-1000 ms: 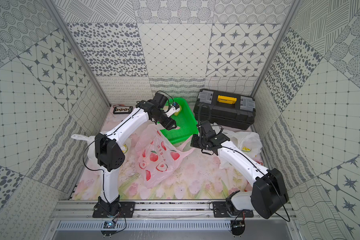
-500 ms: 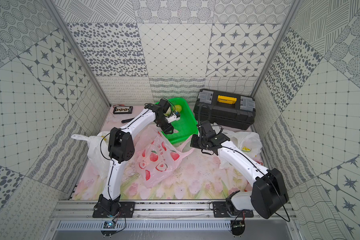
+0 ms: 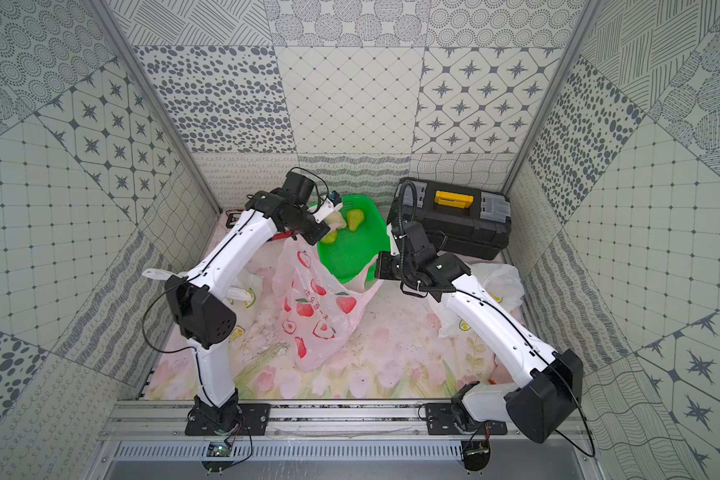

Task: Place the pears into plastic bags & tie knots
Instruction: Adjust the plastic bag at the center of the board.

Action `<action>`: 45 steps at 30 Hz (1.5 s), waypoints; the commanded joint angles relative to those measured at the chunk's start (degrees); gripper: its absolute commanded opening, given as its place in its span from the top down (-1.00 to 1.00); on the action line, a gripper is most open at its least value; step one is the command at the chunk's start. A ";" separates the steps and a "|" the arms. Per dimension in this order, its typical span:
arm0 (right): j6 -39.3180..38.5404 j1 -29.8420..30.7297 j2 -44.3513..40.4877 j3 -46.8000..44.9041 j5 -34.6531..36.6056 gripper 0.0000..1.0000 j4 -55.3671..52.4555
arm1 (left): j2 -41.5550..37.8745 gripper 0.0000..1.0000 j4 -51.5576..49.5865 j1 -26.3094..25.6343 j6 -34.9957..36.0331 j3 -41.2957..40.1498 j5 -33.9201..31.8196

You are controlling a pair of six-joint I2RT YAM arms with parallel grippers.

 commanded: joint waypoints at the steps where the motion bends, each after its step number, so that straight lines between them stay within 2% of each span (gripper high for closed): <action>1: -5.08 0.25 -0.59 5.75 -1.67 0.97 -5.35 | -17.65 1.00 8.42 1.07 -20.40 -15.65 3.19; 5: -5.12 -0.15 -0.89 12.12 -4.54 0.93 -7.21 | -31.97 1.00 16.21 0.67 -30.75 -28.08 1.64; 8: -4.43 -0.42 -0.31 15.57 -7.32 0.93 -7.56 | -39.54 1.00 17.96 0.42 -36.60 -33.48 -0.90; 13: -3.39 -0.43 0.74 18.82 -12.39 0.92 -8.17 | -47.51 1.00 17.50 -0.23 -44.00 -37.89 -0.46; 17: -2.15 -2.33 -0.46 19.34 -13.82 0.90 -6.50 | -52.78 1.00 23.07 -2.90 -52.26 -42.25 -0.17; 21: 1.78 -3.92 -2.52 18.61 -20.38 0.90 -0.01 | -55.41 1.00 29.10 -5.68 -54.39 -44.89 -1.16; 24: 5.58 -4.50 -3.40 17.83 -25.29 0.91 4.24 | -54.44 1.00 28.79 -6.23 -52.87 -46.24 -0.84; 28: 8.08 -4.96 -4.78 14.94 -27.81 0.90 8.12 | -53.44 0.95 31.26 -6.33 -51.05 -51.32 1.14; 31: 7.19 -5.79 -4.59 9.63 -21.20 0.83 5.82 | -53.74 0.94 40.09 -6.24 -49.22 -57.73 4.08; 34: 1.89 -6.95 -1.79 8.19 -8.75 0.75 -4.35 | -55.14 0.97 52.57 -6.26 -47.99 -64.09 7.82; 36: -1.85 -7.19 -0.72 8.98 -0.33 0.60 -8.82 | -55.54 1.00 57.40 -6.20 -48.29 -65.86 7.97; 38: -4.70 -7.12 -0.59 11.04 5.04 0.42 -12.08 | -55.14 1.00 59.20 -6.26 -48.04 -65.49 8.98; 45: -11.21 -5.68 -2.69 21.21 15.40 -0.14 -20.42 | -50.53 1.00 57.02 -6.27 -48.25 -63.16 9.36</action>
